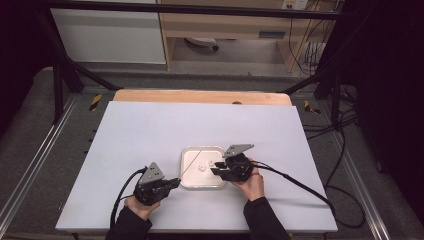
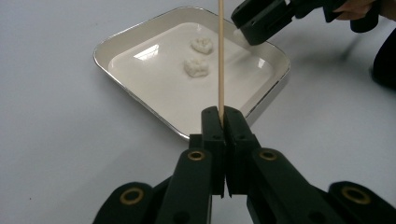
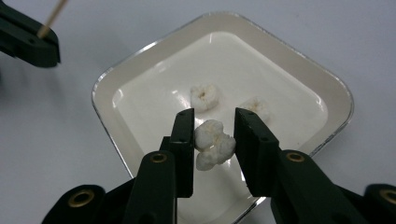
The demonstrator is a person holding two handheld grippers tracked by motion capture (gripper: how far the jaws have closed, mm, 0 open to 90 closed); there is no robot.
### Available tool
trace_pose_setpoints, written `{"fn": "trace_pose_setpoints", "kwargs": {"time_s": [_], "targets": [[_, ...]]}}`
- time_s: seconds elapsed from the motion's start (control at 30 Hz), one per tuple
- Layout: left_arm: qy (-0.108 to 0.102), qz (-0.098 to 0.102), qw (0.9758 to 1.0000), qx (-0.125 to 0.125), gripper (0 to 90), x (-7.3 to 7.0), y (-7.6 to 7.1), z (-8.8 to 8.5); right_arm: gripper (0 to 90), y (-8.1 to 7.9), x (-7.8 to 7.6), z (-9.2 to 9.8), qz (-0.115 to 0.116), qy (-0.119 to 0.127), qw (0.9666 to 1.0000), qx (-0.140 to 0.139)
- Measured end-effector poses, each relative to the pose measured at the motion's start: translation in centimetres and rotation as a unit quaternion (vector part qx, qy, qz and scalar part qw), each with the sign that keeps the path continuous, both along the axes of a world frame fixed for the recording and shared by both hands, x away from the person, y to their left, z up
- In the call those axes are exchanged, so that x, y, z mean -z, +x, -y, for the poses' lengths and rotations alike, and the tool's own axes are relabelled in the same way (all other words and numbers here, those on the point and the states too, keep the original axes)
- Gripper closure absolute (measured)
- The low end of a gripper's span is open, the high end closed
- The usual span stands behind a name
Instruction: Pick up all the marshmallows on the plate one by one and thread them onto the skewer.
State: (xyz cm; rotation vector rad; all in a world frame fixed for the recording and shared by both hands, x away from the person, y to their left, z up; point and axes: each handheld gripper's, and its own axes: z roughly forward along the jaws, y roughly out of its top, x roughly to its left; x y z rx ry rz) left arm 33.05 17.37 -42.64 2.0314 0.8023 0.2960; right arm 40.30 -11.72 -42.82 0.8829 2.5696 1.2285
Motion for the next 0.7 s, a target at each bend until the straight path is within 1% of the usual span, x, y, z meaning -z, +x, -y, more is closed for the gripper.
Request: {"fn": "trace_pose_setpoints", "kwargs": {"time_s": [0.13,0.17,0.23,0.3,0.37,0.43,0.53,0.6,0.63,0.67,0.7], "targets": [[-0.004,0.002,1.0000,0.001,88.4,0.0,-0.1,0.1,69.7,-0.3,-1.3,1.0,-0.005,0.047,0.9989,0.007],[-0.005,0.002,1.0000,0.001,88.4,0.0,-0.1,0.1,69.7,-0.3,-1.6,1.3,-0.006,0.054,0.9985,0.009],[-0.008,0.003,1.0000,0.002,88.4,0.0,-0.1,0.1,69.8,-0.5,-2.1,1.7,-0.007,0.069,0.9975,0.012],[-0.012,0.004,0.9999,0.002,88.4,0.0,-0.2,0.1,69.9,-0.6,-2.7,2.1,-0.011,0.091,0.9956,0.015],[-0.016,0.005,0.9999,0.003,88.4,0.0,-0.2,0.1,70.0,-0.7,-3.2,2.5,-0.015,0.115,0.9931,0.016],[-0.018,0.008,0.9998,0.003,88.4,0.0,-0.3,0.2,70.0,-0.8,-3.6,2.8,-0.016,0.132,0.9910,0.017],[-0.021,0.011,0.9997,0.003,88.4,-0.1,-0.4,0.2,70.0,-0.9,-4.3,3.1,-0.021,0.161,0.9866,0.017],[-0.024,0.014,0.9996,0.004,88.4,-0.1,-0.5,0.3,70.2,-1.0,-4.7,3.2,-0.023,0.181,0.9830,0.017],[-0.025,0.016,0.9995,0.005,88.4,-0.1,-0.5,0.4,70.3,-1.0,-4.9,3.3,-0.023,0.192,0.9810,0.018],[-0.025,0.016,0.9995,0.006,88.4,-0.1,-0.5,0.4,70.4,-1.0,-5.2,3.4,-0.024,0.206,0.9781,0.018],[-0.026,0.017,0.9995,0.007,88.4,-0.1,-0.5,0.5,70.4,-1.0,-5.3,3.5,-0.025,0.213,0.9765,0.017]]}}
